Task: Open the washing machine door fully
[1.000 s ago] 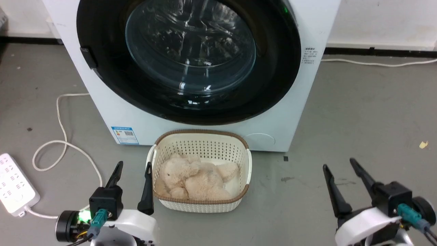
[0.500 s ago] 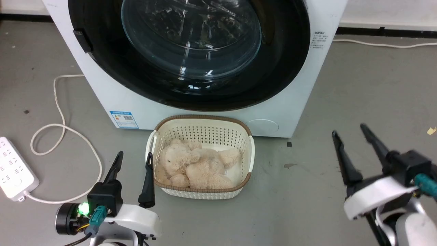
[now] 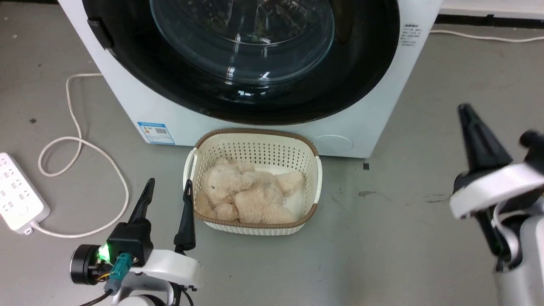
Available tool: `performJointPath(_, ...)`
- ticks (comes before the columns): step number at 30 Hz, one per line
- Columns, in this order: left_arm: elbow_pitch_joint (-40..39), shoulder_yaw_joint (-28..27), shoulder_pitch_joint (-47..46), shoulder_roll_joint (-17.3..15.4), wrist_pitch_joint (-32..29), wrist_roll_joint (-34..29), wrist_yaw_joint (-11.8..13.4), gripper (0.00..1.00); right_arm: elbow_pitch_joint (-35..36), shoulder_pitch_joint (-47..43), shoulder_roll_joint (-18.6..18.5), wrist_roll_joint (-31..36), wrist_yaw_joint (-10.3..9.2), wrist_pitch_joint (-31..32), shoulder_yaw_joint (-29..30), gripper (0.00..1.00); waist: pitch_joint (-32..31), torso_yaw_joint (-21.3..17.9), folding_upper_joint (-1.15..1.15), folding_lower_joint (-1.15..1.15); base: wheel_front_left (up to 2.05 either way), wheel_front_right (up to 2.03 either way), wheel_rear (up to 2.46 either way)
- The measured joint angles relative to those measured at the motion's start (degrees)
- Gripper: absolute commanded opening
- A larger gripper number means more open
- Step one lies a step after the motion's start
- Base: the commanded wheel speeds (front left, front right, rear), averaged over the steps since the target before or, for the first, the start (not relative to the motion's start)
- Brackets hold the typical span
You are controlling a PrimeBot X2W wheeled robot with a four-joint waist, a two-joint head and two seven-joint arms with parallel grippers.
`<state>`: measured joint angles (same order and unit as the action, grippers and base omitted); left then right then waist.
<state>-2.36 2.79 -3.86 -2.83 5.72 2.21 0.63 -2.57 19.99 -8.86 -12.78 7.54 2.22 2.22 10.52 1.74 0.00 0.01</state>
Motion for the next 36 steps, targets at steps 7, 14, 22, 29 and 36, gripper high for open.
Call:
performJointPath(7, -0.33, 0.43, -1.05, 0.00, 0.78, 0.30, 0.24, 1.00, -4.03, 5.89, 1.04, -6.11, -0.01, 3.43, 3.24, 0.00, 1.75, 0.57, 0.00, 0.00, 0.00, 0.00, 0.00)
performJointPath(14, -0.99, 0.74, -1.81, 0.00, 1.48, 0.51, 0.44, 1.00, -8.93, 13.10, 2.32, -12.07, -0.01, 9.07, 6.89, 0.00, 3.89, 1.32, 0.00, 0.00, 0.00, 0.00, 0.00)
performJointPath(22, -1.71, 1.76, -2.88, 0.00, 2.49, 1.27, 1.15, 1.00, -15.69, 21.38, 3.20, -17.51, -0.01, 16.88, 11.81, 0.00, 6.46, 2.57, 0.00, 0.00, 0.00, 0.00, 0.00)
performJointPath(29, -2.33, 2.24, -3.22, 0.00, 3.44, 1.54, 1.49, 1.00, -21.29, 28.93, 3.20, -20.82, -0.02, 22.32, 17.37, 0.00, 8.70, 3.84, 0.00, 0.00, 0.00, 0.00, 0.00)
performJointPath(36, -2.91, 2.46, -3.66, 0.00, 4.19, 2.03, 1.75, 1.00, -28.37, 37.39, 3.02, -22.92, -0.02, 29.41, 22.72, 0.00, 10.71, 4.92, 0.00, 0.00, 0.00, 0.00, 0.00)
